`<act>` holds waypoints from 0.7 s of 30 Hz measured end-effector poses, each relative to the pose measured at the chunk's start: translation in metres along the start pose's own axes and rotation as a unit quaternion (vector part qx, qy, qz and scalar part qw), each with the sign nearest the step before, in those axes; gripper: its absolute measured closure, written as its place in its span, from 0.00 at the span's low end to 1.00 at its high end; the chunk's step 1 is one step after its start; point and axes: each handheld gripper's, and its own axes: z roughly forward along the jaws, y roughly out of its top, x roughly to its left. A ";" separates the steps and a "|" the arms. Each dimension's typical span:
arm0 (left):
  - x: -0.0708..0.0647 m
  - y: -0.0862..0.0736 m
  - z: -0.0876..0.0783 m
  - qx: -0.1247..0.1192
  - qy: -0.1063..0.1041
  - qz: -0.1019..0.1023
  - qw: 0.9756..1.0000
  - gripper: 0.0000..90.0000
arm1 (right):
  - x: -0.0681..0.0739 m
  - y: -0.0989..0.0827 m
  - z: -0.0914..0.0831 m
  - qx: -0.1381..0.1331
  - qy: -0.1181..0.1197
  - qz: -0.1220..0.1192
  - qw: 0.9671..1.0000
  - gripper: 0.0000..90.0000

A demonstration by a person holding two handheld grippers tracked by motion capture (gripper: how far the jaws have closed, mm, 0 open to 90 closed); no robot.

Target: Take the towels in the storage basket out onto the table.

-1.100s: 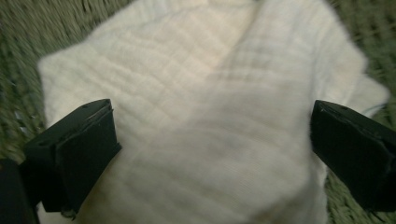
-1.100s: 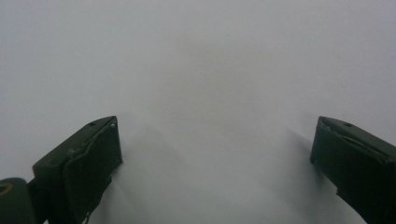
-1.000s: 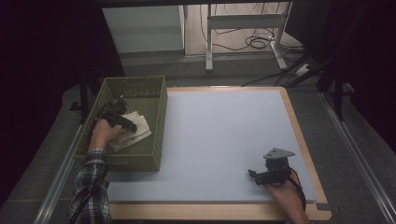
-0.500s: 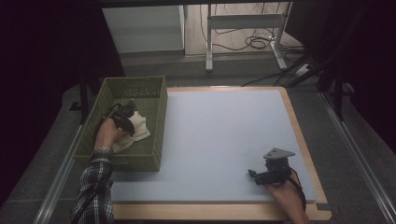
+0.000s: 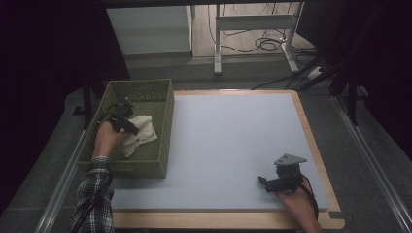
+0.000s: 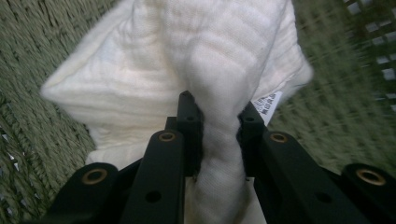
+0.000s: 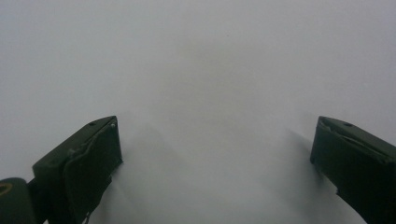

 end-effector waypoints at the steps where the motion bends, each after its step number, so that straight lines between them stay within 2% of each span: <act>1: 0.000 -0.001 -0.005 -0.008 -0.003 0.000 1.000 0.86 | 0.000 0.000 0.000 0.000 0.000 0.000 1.000 0.02; 8: -0.004 -0.008 -0.035 -0.054 -0.015 0.006 0.998 0.85 | 0.000 0.000 0.000 0.000 0.000 -0.001 1.000 0.02; 21: -0.016 -0.016 -0.088 -0.102 -0.020 0.030 0.994 0.85 | 0.000 0.000 0.000 0.001 -0.001 -0.002 1.000 0.02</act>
